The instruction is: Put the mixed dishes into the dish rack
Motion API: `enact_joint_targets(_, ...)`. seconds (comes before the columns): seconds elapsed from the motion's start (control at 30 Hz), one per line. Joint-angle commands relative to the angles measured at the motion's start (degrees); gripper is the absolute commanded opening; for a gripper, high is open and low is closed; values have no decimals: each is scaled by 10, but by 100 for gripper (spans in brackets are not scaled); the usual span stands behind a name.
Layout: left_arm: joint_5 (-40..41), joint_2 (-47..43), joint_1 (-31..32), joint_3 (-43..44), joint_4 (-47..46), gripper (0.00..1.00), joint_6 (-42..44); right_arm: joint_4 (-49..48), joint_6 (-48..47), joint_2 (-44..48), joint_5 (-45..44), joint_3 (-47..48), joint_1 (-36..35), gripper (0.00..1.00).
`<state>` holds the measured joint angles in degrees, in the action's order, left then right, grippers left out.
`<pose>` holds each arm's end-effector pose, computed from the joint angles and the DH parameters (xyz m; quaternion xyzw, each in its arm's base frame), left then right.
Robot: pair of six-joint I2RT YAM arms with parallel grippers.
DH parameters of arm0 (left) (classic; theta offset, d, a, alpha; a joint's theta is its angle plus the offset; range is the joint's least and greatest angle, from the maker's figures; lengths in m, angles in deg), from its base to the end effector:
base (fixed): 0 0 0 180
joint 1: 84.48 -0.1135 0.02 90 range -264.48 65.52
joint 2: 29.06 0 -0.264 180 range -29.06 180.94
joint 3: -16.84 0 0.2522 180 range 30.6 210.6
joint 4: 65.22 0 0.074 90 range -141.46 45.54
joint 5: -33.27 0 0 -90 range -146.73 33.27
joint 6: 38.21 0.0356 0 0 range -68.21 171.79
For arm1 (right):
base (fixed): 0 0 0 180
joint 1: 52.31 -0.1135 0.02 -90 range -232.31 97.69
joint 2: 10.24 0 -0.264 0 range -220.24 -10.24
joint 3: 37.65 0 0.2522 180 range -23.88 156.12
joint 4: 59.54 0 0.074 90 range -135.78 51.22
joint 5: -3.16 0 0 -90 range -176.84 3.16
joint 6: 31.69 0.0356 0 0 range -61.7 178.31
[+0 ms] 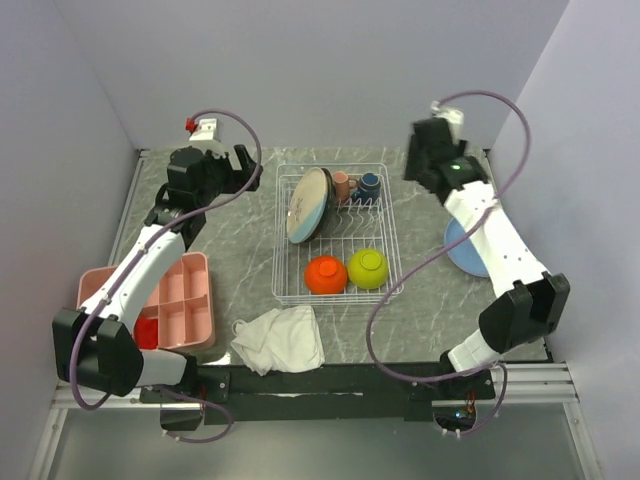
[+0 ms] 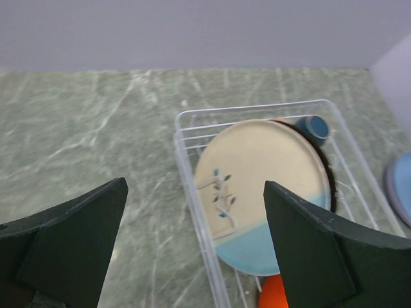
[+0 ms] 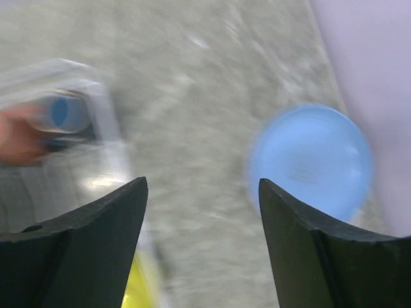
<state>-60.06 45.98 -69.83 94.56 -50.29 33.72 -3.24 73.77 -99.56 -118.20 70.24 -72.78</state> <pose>0.3002 -0.0806 0.3571 -0.0050 0.7784 -0.1984 0.5956 0.3236 0.1010 0.3939 0.0812 0.8687 -0.1000 0.4783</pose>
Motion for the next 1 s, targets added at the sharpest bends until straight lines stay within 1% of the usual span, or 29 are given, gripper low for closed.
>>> enact_joint_targets(0.0,-128,12,5,48,-27,93,20,-13,-114,27,159,-94,133,82)
enact_joint_targets(0.07,-162,16,6,47,-36,94,29,-15,-173,8,187,-108,166,85)
enact_joint_targets(0.1,-186,17,8,46,-43,93,31,-18,-179,4,197,-115,198,87)
enact_joint_targets(0.13,-192,20,10,47,-43,93,32,-19,-187,-7,211,-113,217,88)
enact_joint_targets(0.17,-199,24,13,47,-45,93,36,-22,-194,-12,231,-112,232,91)
enact_joint_targets(0.2,-209,28,17,47,-43,93,42,-25,-199,-28,233,-106,251,92)
enact_joint_targets(0.27,-213,34,22,48,-38,93,50,-26,-212,-49,227,-93,271,93)
enact_joint_targets(0.33,-221,43,27,49,-30,92,56,-16,-243,-91,240,-65,288,90)
enact_joint_targets(0.37,-222,48,27,49,-27,92,58,-12,-276,-107,238,-55,290,87)
enact_joint_targets(0.4,-218,54,30,53,-19,91,62,-6,-288,-133,261,-37,293,81)
enact_joint_targets(0.47,-217,60,31,57,-13,91,65,13,-308,-152,276,-24,297,75)
enact_joint_targets(0.5,-215,65,31,61,-13,91,72,13,-308,-161,291,-27,298,59)
enact_joint_targets(0.53,-209,67,31,64,5,91,77,11,-312,-165,298,-32,298,45)
enact_joint_targets(0.57,-207,69,31,66,10,91,82,9,-314,-168,301,-39,298,37)
enact_joint_targets(0.6,-201,71,31,68,14,92,89,6,-314,-175,303,-53,298,25)
enact_joint_targets(0.67,-179,73,31,68,21,92,98,-5,-315,-183,298,-68,298,18)
enact_joint_targets(0.7,-174,73,31,68,22,92,102,-10,-316,-193,292,-79,299,11)
enact_joint_targets(0.73,-170,73,30,67,23,92,105,-16,-322,-197,288,-84,299,9)
enact_joint_targets(0.8,-161,74,30,64,30,92,109,-18,-330,-210,289,-93,299,6)
enact_joint_targets(0.97,-150,76,30,67,52,93,124,-18,-321,-238,309,-82,296,6)
